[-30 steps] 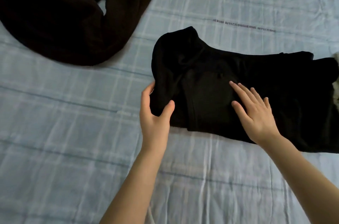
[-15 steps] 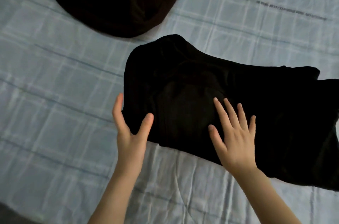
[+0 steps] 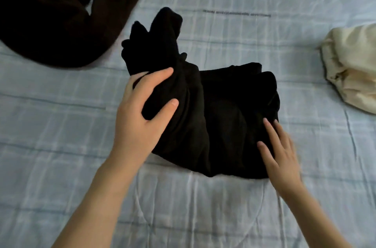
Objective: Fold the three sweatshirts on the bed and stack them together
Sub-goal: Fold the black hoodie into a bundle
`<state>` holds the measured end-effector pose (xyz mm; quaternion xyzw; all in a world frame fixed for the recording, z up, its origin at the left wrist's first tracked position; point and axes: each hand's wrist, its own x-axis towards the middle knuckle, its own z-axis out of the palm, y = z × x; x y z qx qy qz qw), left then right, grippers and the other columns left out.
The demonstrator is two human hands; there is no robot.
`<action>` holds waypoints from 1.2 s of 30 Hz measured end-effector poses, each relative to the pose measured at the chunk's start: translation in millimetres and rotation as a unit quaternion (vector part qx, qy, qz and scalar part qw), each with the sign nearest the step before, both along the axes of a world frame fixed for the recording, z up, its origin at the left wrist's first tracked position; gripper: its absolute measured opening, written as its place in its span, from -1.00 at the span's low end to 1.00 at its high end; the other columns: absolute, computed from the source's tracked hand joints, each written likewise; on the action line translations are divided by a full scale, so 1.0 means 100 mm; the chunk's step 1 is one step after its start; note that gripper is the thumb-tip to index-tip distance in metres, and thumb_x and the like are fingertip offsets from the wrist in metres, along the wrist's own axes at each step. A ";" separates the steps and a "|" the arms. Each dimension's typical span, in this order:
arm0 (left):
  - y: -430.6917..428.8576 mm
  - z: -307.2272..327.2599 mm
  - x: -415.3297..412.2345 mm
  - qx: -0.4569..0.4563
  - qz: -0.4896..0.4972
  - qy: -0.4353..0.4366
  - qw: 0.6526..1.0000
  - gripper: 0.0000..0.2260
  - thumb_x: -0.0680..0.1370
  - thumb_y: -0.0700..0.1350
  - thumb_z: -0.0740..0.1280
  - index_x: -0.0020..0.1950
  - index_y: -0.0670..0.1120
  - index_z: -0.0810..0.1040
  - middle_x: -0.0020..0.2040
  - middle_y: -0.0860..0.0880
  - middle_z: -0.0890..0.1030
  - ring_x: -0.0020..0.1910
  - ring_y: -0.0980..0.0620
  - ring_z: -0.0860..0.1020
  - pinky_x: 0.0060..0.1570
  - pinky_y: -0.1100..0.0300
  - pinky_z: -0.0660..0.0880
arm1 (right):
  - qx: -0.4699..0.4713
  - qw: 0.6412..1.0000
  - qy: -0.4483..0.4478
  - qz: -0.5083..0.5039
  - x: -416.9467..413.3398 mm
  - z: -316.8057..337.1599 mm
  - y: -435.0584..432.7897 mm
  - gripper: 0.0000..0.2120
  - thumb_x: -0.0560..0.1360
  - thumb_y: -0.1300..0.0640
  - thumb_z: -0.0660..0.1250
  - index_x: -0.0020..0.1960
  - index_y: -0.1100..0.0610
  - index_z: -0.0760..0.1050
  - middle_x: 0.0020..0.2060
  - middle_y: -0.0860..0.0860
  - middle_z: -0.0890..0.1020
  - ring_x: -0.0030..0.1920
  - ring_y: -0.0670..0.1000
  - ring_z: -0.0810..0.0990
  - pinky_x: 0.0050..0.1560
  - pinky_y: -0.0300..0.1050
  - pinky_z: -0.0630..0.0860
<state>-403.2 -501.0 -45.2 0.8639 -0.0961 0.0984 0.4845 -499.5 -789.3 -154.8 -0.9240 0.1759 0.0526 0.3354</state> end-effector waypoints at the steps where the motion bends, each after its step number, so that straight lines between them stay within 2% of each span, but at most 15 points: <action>1: -0.17 0.04 0.02 0.000 -0.025 0.006 1.000 -0.57 0.50 -0.20 0.45 0.34 0.06 0.50 0.24 0.12 0.51 0.29 0.23 0.44 0.26 0.45 0.30 | 0.039 0.999 -0.009 -0.005 0.00 0.00 -0.05 -0.50 0.63 -0.10 0.18 0.51 -0.38 0.14 0.57 -0.26 0.13 0.56 -0.15 0.07 0.52 -0.05 0.12; 4: -0.67 0.13 0.04 0.000 -0.117 0.020 0.993 -0.53 0.46 -0.16 0.47 0.35 0.07 0.51 0.25 0.16 0.53 0.32 0.14 0.46 0.27 0.41 0.32 | 0.214 0.976 -0.017 -0.026 -0.04 0.03 -0.25 -0.59 0.61 -0.25 0.05 0.46 -0.41 0.27 0.50 -0.43 0.18 0.50 -0.36 0.10 0.47 -0.16 0.09; 7: -1.15 0.04 -0.04 0.051 -0.219 0.045 0.973 -0.48 0.42 -0.04 0.47 0.35 0.21 0.47 0.24 0.24 0.50 0.30 0.20 0.47 0.24 0.44 0.32 | 0.391 0.920 -0.030 -0.023 -0.08 0.08 -0.42 -0.52 0.64 -0.27 -0.10 0.49 -0.28 0.31 0.51 -0.32 0.28 0.51 -0.29 0.19 0.49 -0.11 0.13; 10: -1.52 -0.26 -0.18 0.144 -0.284 0.122 0.940 -0.42 0.41 0.01 0.45 0.37 0.34 0.38 0.25 0.34 0.42 0.19 0.29 0.47 0.13 0.47 0.36 | 0.516 0.854 -0.042 -0.046 -0.07 0.14 -0.56 -0.52 0.65 -0.26 -0.11 0.51 -0.25 0.27 0.49 -0.25 0.36 0.50 -0.21 0.27 0.46 -0.10 0.20; 12: -1.68 -0.45 -0.26 0.210 -0.297 0.143 0.920 -0.38 0.42 0.01 0.43 0.39 0.40 0.30 0.25 0.37 0.34 0.04 0.24 0.52 0.01 0.47 0.38 | 0.510 0.857 -0.052 -0.052 -0.05 0.18 -0.61 -0.54 0.66 -0.25 -0.12 0.50 -0.28 0.26 0.47 -0.26 0.38 0.48 -0.22 0.31 0.44 -0.17 0.31; 14: -1.80 -0.54 -0.31 0.234 -0.306 0.139 0.912 -0.35 0.43 0.01 0.43 0.41 0.42 0.24 0.25 0.36 0.32 -0.06 0.22 0.54 -0.05 0.43 0.45 | 0.505 0.860 -0.054 -0.049 -0.02 0.22 -0.61 -0.58 0.71 -0.15 -0.13 0.47 -0.29 0.31 0.42 -0.28 0.45 0.43 -0.23 0.38 0.30 -0.37 0.38; 16: -1.83 -0.56 -0.34 0.241 -0.309 0.129 0.911 -0.28 0.44 0.01 0.44 0.44 0.45 0.16 0.24 0.36 0.32 -0.17 0.22 0.55 -0.12 0.39 0.50 | 0.507 0.858 -0.056 -0.060 0.00 0.25 -0.61 -0.62 0.72 -0.08 -0.08 0.41 -0.31 0.38 0.35 -0.30 0.51 0.38 -0.24 0.44 0.21 -0.44 0.41; 20: -1.80 -0.45 -0.37 0.214 -0.303 0.132 0.919 -0.17 0.40 0.17 0.45 0.45 0.53 -0.04 0.26 0.32 0.40 -0.09 0.24 0.54 -0.02 0.38 0.46 | 0.503 0.861 -0.057 -0.053 0.04 0.27 -0.60 -0.65 0.70 -0.04 0.10 0.47 -0.13 0.38 0.35 -0.11 0.55 0.37 -0.09 0.50 0.34 -0.09 0.44; 23: -1.80 -0.26 -0.41 0.100 -0.321 0.165 0.927 -0.35 0.48 0.19 0.34 0.50 0.42 0.11 0.30 0.23 0.49 -0.03 0.19 0.61 0.02 0.35 0.52 | 0.484 0.869 -0.052 -0.085 0.07 0.24 -0.59 -0.62 0.64 0.10 0.21 0.43 -0.16 0.42 0.25 -0.17 0.62 0.27 -0.15 0.57 0.30 -0.06 0.48; 25: -1.63 -0.14 -0.36 0.049 -0.257 0.065 0.963 -0.55 0.57 -0.01 0.28 0.47 0.17 0.36 0.25 0.13 0.54 0.08 0.13 0.61 0.09 0.34 0.49 | 0.457 0.883 -0.055 -0.090 0.06 0.20 -0.59 -0.55 0.63 0.20 0.21 0.45 -0.15 0.40 0.26 -0.23 0.60 0.28 -0.19 0.55 0.33 -0.07 0.47; 27: -1.42 -0.13 -0.15 0.168 -0.108 -0.079 0.977 -0.60 0.61 -0.10 0.21 0.46 0.00 0.40 0.34 -0.01 0.50 0.29 0.02 0.49 0.33 0.25 0.34 | 0.433 0.897 -0.044 -0.078 0.04 0.17 -0.58 -0.50 0.62 0.22 0.21 0.46 -0.22 0.37 0.29 -0.29 0.56 0.32 -0.23 0.50 0.35 -0.11 0.44; 29: -1.35 -0.18 0.03 0.298 -0.031 -0.019 0.954 -0.52 0.64 0.03 0.10 0.57 0.00 0.22 0.55 -0.08 0.27 0.51 -0.15 0.22 0.51 0.00 0.10 | 0.422 0.903 -0.033 -0.071 0.05 0.17 -0.57 -0.48 0.61 0.21 0.20 0.44 -0.27 0.37 0.28 -0.30 0.56 0.30 -0.25 0.51 0.28 -0.22 0.47; 31: -1.45 -0.31 0.03 0.376 -0.059 0.081 0.921 -0.48 0.65 0.15 -0.03 0.61 0.09 0.06 0.62 -0.02 0.07 0.58 -0.18 0.00 0.53 -0.18 -0.04 | 0.416 0.906 -0.021 -0.075 0.09 0.23 -0.60 -0.52 0.57 0.16 0.22 0.35 -0.32 0.45 0.21 -0.29 0.61 0.21 -0.27 0.57 0.09 -0.38 0.53; 34: -1.64 -0.50 -0.20 0.459 -0.146 0.011 0.876 -0.46 0.62 0.19 -0.01 0.60 0.09 0.11 0.61 -0.05 0.11 0.57 -0.26 0.01 0.50 -0.27 -0.03 | 0.452 0.883 0.009 -0.129 0.12 0.30 -0.69 -0.64 0.51 0.06 0.20 0.12 -0.32 0.60 0.05 -0.19 0.70 0.05 -0.19 0.66 -0.12 -0.38 0.56; 36: -1.69 -0.57 -0.30 0.471 -0.154 -0.020 0.868 -0.44 0.60 0.19 0.03 0.59 0.05 0.16 0.60 -0.12 0.15 0.56 -0.31 0.04 0.47 -0.32 0.01 | 0.474 0.867 0.017 -0.152 0.10 0.33 -0.71 -0.69 0.56 0.04 0.17 0.04 -0.26 0.65 0.02 -0.12 0.72 0.02 -0.12 0.69 -0.15 -0.33 0.57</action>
